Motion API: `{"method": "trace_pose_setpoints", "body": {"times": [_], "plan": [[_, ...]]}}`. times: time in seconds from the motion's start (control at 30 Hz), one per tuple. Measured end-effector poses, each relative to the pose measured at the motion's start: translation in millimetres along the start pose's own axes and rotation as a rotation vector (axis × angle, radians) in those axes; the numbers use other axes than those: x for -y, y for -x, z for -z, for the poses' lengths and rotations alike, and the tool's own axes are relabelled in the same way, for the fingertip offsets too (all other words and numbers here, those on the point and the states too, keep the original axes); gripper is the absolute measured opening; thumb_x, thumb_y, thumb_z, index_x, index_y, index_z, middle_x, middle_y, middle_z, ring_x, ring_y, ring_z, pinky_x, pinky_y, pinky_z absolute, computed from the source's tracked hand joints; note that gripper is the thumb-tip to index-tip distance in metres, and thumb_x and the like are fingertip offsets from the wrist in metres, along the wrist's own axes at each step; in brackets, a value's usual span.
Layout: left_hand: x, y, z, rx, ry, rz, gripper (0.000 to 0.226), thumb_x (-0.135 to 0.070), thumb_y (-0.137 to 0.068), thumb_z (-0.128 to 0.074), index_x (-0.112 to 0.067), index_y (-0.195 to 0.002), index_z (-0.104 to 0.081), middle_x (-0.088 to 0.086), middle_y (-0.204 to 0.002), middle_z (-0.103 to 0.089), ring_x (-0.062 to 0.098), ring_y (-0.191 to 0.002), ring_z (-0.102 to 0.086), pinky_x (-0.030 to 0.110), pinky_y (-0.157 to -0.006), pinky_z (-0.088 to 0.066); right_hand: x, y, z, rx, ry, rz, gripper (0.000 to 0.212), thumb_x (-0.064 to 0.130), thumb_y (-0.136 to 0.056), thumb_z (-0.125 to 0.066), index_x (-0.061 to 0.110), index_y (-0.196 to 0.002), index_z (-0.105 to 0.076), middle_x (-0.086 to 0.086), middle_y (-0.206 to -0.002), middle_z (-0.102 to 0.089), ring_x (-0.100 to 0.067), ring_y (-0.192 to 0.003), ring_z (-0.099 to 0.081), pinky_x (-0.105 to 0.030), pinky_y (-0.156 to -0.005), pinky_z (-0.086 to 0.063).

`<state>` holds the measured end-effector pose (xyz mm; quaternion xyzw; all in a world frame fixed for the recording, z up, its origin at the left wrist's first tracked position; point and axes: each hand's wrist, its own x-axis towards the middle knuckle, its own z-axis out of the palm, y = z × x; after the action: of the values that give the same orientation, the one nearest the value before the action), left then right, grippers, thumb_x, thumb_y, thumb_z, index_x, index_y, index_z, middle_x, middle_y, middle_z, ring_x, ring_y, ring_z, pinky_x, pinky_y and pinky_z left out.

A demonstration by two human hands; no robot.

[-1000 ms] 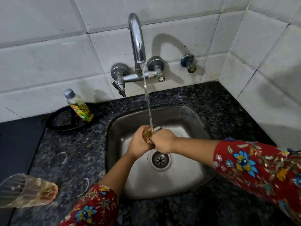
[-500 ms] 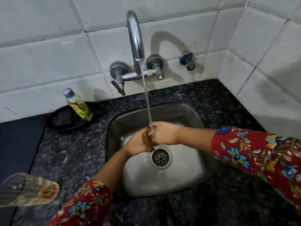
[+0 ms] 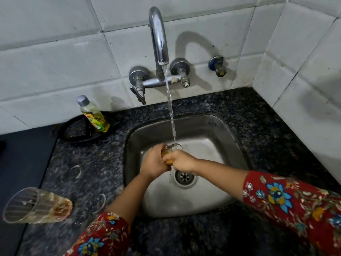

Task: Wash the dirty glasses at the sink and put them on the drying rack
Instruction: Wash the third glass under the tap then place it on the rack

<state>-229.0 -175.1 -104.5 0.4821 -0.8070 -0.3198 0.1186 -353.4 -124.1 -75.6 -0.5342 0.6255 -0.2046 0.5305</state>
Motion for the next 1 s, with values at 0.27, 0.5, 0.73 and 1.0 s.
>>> {"method": "trace_pose_setpoints", "body": {"times": [0.27,0.5,0.73,1.0], "plan": [[-6,10,24,0.071,-0.826,-0.098,0.048,-0.012,-0.081,-0.064,-0.023,-0.125,-0.048,-0.003,-0.123,-0.051,0.024,-0.114,-0.044,0.032,-0.065,-0.04,-28,25,17,-0.099,-0.851,-0.456,0.036,-0.007,-0.09,-0.037,0.014,-0.093,-0.065,0.003,-0.089,-0.067,-0.008,-0.077,-0.062,-0.028,-0.084,-0.043],[-18,4,29,0.094,-0.99,-0.132,0.046,-0.009,-0.083,-0.061,-0.022,-0.124,-0.047,-0.001,-0.122,-0.049,0.023,-0.115,-0.042,0.032,-0.062,-0.043,-41,30,10,-0.224,-0.9,-0.441,0.036,-0.002,-0.092,-0.032,0.011,-0.1,-0.064,0.002,-0.086,-0.062,-0.009,-0.075,-0.058,-0.029,-0.09,-0.037],[2,-9,24,0.238,0.061,-0.116,0.06,-0.008,-0.045,-0.077,-0.016,-0.102,-0.061,-0.004,-0.093,-0.062,0.014,-0.092,-0.063,0.028,-0.076,-0.05,-22,21,7,-0.006,0.332,0.165,0.05,-0.004,-0.081,-0.048,0.013,-0.128,-0.054,-0.006,-0.132,-0.056,-0.021,-0.124,-0.05,-0.033,-0.104,-0.04],[-16,-16,1,-0.065,0.293,-0.032,0.05,-0.009,-0.065,-0.074,-0.02,-0.112,-0.06,-0.004,-0.099,-0.064,0.013,-0.096,-0.065,0.02,-0.077,-0.052,16,-16,39,-0.013,1.153,0.257,0.022,0.019,-0.092,-0.047,0.016,-0.105,-0.064,-0.006,-0.116,-0.062,-0.017,-0.1,-0.055,-0.032,-0.086,-0.037]]}}
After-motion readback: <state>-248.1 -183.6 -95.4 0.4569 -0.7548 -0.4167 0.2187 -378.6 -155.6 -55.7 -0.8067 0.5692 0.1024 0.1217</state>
